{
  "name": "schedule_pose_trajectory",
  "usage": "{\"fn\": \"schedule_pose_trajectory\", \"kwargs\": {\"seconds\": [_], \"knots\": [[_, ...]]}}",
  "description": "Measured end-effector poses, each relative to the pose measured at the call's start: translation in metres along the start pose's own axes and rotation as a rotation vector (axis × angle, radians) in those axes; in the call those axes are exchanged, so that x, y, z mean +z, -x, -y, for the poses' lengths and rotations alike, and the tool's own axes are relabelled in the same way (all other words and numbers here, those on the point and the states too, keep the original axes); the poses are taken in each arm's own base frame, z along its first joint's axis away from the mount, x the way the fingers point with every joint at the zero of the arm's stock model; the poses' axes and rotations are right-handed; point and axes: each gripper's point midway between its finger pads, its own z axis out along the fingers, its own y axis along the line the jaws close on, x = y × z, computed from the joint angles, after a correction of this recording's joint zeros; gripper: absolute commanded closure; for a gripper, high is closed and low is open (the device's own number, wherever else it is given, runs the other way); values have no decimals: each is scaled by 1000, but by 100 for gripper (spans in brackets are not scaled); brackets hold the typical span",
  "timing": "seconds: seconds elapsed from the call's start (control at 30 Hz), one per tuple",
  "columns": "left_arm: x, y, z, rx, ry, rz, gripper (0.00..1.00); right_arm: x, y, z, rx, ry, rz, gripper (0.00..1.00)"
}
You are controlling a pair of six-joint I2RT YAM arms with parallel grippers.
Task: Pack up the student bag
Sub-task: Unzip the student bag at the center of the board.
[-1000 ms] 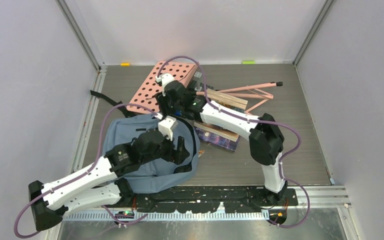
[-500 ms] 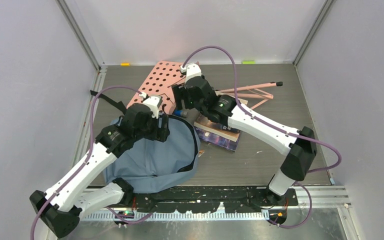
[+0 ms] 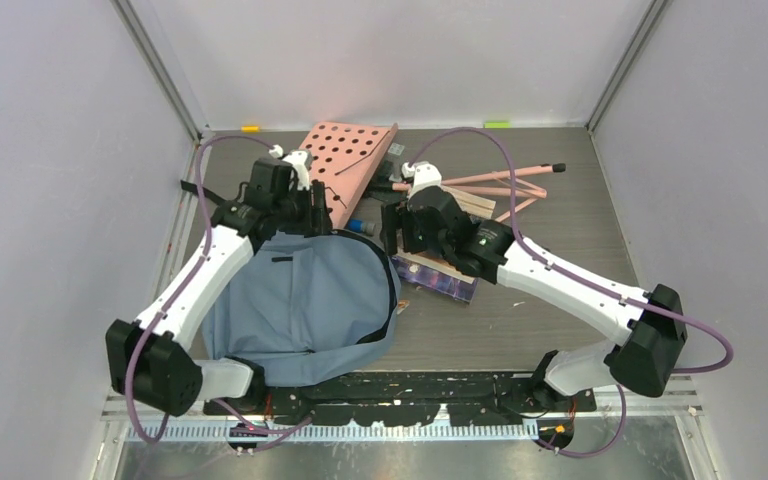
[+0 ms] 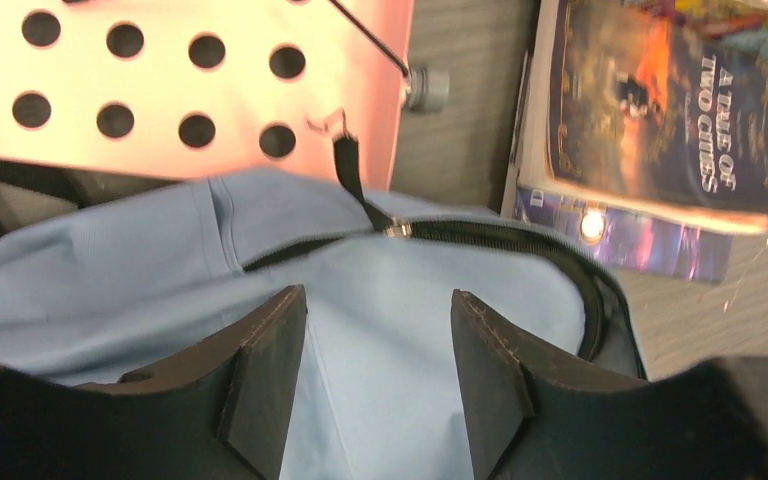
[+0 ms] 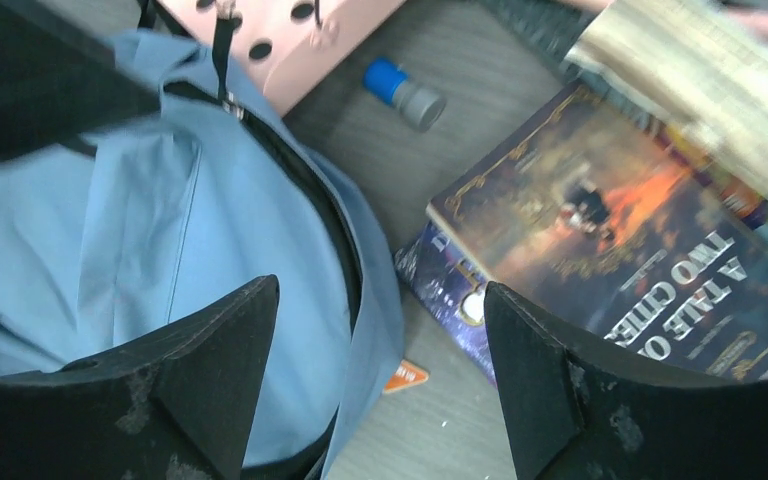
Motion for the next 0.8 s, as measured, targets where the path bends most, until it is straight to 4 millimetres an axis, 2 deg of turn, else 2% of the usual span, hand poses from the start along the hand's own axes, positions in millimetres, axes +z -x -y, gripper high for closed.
{"fn": "schedule_pose_trajectory", "kwargs": {"seconds": [0.1, 0.17, 0.3, 0.47, 0.7, 0.8], "knots": [[18, 12, -7, -62, -12, 4, 42, 1, -24, -4, 22, 31, -60, 23], [29, 11, -10, -93, -16, -17, 41, 3, -43, -9, 29, 50, -109, 25], [47, 8, -11, -126, -26, -63, 45, 9, -68, -19, 29, 69, -177, 29], [60, 15, -12, -132, -27, -76, 55, 15, -86, -26, 26, 70, -225, 42], [67, 17, -15, -132, -21, -84, 63, 24, -102, -25, 14, 34, -258, 49], [68, 17, -15, -131, -20, -86, 71, 26, -108, -21, 5, 10, -270, 54]]}}
